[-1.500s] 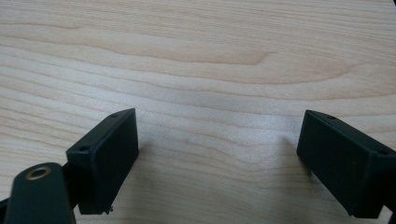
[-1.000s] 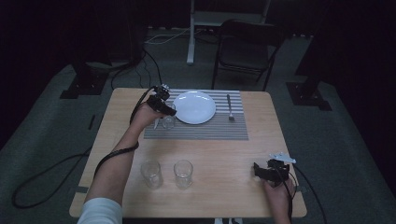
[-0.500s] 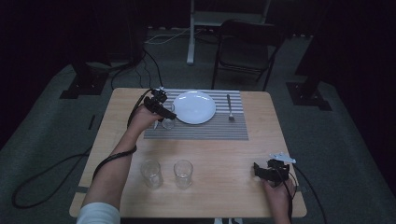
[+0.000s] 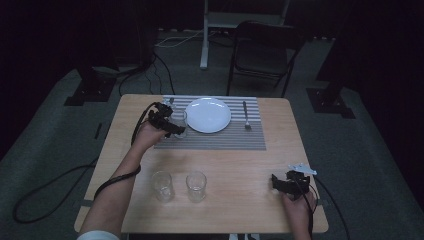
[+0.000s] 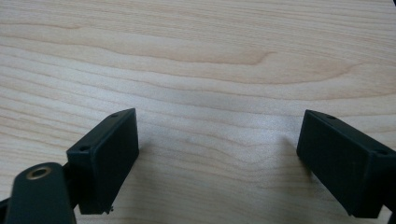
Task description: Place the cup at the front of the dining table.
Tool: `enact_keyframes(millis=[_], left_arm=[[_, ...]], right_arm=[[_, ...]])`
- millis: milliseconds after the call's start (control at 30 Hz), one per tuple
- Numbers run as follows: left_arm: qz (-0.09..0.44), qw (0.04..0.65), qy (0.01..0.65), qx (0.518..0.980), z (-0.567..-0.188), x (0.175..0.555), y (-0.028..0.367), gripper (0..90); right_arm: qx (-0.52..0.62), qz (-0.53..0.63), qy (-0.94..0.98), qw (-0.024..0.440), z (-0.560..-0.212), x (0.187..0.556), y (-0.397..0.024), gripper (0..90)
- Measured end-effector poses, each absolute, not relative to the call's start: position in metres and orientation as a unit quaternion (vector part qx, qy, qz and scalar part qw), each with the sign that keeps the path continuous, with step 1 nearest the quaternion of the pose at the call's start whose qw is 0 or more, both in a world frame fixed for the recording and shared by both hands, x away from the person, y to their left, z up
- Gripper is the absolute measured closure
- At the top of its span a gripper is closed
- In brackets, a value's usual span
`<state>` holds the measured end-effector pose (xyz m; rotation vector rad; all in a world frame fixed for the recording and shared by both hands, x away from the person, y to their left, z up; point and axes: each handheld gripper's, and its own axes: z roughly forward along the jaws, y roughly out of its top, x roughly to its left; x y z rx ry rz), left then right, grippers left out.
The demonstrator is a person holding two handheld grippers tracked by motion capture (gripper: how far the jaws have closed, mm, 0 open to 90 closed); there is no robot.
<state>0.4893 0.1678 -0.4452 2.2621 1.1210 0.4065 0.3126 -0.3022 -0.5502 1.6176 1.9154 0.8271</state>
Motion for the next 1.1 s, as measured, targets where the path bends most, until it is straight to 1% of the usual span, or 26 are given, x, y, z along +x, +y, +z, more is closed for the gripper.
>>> enact_keyframes(millis=[33,267,467,567,767,867,1100], left_arm=[[0.158,0.288,0.421,0.846,-0.446,0.487,0.169,0.0],[0.155,0.286,0.435,0.839,-0.449,0.474,0.183,0.0],[0.155,0.302,0.443,0.83,-0.454,0.459,0.198,0.0],[0.145,0.308,0.447,0.827,-0.458,0.451,0.204,0.0],[0.144,0.301,0.448,0.829,-0.463,0.44,0.214,0.0],[0.135,0.311,0.46,0.821,-0.466,0.432,0.223,0.0],[0.146,0.319,0.466,0.812,-0.474,0.413,0.242,0.0]], right_arm=[[0.594,0.303,0.703,0.248,-0.55,0.313,-0.302,12.6],[0.593,0.303,0.703,0.248,-0.55,0.313,-0.302,12.6],[0.593,0.303,0.703,0.248,-0.55,0.313,-0.302,12.6],[0.593,0.303,0.703,0.248,-0.55,0.313,-0.302,12.6],[0.593,0.303,0.703,0.248,-0.55,0.313,-0.302,12.6],[0.594,0.304,0.703,0.248,-0.55,0.313,-0.302,12.6],[0.594,0.304,0.703,0.248,-0.55,0.313,-0.302,12.5]])
